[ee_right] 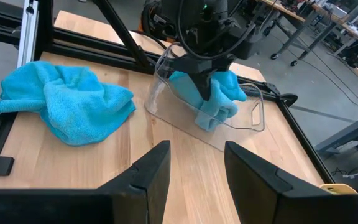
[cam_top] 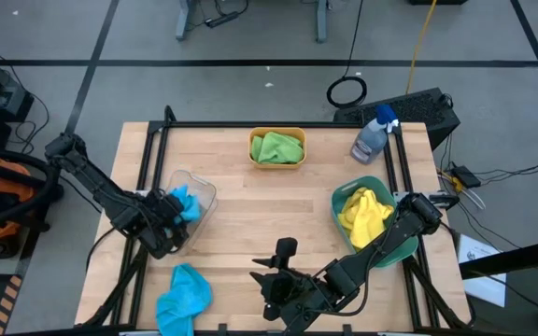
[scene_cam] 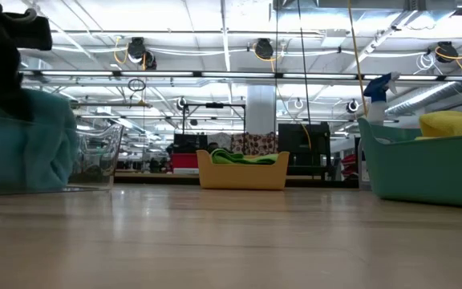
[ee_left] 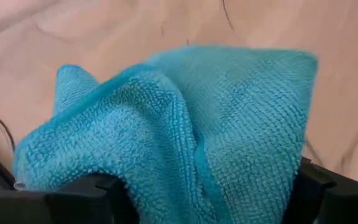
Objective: Sort microfiber towel by color & place in baskets
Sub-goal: Put the top blue microfiber cloth into the transparent bin, then put the blue microfiber cloth into the transparent bin
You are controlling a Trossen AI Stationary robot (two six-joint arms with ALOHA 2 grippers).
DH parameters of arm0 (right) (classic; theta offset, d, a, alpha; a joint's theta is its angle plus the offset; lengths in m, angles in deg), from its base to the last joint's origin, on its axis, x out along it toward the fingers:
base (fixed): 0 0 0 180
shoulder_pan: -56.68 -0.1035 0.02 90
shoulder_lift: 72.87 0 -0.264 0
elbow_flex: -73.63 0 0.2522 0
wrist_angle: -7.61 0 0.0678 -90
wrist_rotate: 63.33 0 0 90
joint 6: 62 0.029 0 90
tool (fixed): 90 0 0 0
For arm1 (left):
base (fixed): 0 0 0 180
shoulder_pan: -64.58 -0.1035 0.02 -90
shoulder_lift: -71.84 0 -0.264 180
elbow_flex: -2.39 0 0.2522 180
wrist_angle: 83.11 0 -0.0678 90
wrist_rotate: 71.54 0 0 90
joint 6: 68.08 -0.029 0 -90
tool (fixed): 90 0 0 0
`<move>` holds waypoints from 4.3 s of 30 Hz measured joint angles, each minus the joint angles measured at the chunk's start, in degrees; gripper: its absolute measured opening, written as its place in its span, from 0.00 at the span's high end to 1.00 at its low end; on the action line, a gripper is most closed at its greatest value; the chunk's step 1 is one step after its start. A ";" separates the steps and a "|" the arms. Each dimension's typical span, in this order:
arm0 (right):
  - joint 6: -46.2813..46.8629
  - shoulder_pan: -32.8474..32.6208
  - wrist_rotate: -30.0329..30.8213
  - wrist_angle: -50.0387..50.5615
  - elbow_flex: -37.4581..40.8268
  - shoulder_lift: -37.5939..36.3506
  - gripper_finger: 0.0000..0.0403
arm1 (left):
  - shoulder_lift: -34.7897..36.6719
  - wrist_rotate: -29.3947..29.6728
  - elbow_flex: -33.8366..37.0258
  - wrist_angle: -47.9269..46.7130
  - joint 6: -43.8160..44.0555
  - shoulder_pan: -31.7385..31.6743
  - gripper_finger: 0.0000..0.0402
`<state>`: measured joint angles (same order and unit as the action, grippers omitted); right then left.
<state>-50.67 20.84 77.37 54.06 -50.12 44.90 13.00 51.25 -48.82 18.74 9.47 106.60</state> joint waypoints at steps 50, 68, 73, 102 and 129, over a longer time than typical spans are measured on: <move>-0.01 0.11 0.02 -0.07 0.00 0.00 0.64 | -5.40 -6.62 -3.08 -8.68 -13.69 -0.53 0.57; 3.49 0.48 -0.02 -1.77 0.00 0.89 0.64 | -5.43 -10.23 -6.18 -8.28 -13.35 -0.74 0.31; -1.70 1.63 -3.11 -9.00 -0.02 5.62 0.64 | -5.43 -9.98 -9.74 -11.52 -16.49 -0.74 0.24; -10.01 13.04 -43.60 -42.92 0.00 21.92 0.29 | -6.98 16.52 -16.61 4.37 -26.93 9.92 0.24; -6.48 10.12 -44.59 -27.78 0.00 21.88 0.23 | -34.31 -14.05 -16.57 29.42 -31.40 20.93 0.21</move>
<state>-57.14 30.96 32.78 26.28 -50.12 66.78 -21.32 37.20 -65.39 48.15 -21.93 127.53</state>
